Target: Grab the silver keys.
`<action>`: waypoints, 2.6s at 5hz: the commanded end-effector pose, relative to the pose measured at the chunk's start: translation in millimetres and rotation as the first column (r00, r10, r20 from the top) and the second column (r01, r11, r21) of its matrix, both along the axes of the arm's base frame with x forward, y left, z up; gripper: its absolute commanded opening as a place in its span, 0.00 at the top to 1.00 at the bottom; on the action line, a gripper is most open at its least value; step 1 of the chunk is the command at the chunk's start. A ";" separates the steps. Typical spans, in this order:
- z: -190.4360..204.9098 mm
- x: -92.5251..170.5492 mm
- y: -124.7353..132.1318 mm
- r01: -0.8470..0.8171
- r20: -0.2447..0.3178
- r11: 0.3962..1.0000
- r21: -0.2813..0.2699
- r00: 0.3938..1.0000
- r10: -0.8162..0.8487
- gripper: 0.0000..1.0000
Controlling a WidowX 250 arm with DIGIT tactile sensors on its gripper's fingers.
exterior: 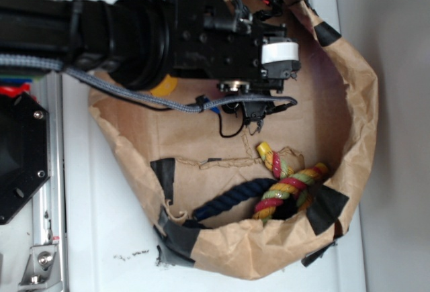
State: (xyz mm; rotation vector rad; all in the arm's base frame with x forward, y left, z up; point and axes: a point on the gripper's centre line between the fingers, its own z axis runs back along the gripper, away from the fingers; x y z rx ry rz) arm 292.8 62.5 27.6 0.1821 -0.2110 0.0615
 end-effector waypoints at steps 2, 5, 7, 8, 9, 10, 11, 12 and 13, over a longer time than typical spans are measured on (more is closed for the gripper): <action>141.4 -64.9 -41.1 0.405 0.085 0.870 -0.281 0.914 -0.397 1.00; 125.1 -28.3 -37.5 0.180 -0.060 0.961 -0.212 0.979 -0.197 1.00; 124.5 -28.4 -39.0 0.180 -0.038 0.959 -0.219 0.981 -0.193 1.00; 123.4 -26.9 -38.7 0.168 -0.043 0.961 -0.219 0.982 -0.181 1.00; 129.5 -28.6 -41.8 0.165 -0.036 0.960 -0.226 0.983 -0.177 1.00; 153.4 -34.0 -46.5 0.160 -0.031 0.953 -0.256 0.984 -0.174 1.00; 185.4 -47.1 -51.6 0.126 0.000 0.959 -0.252 0.992 -0.130 1.00; 178.3 -40.6 -49.1 0.093 -0.020 0.967 -0.235 0.995 -0.101 1.00; 174.1 -37.4 -50.2 0.081 -0.028 0.972 -0.222 0.996 -0.089 1.00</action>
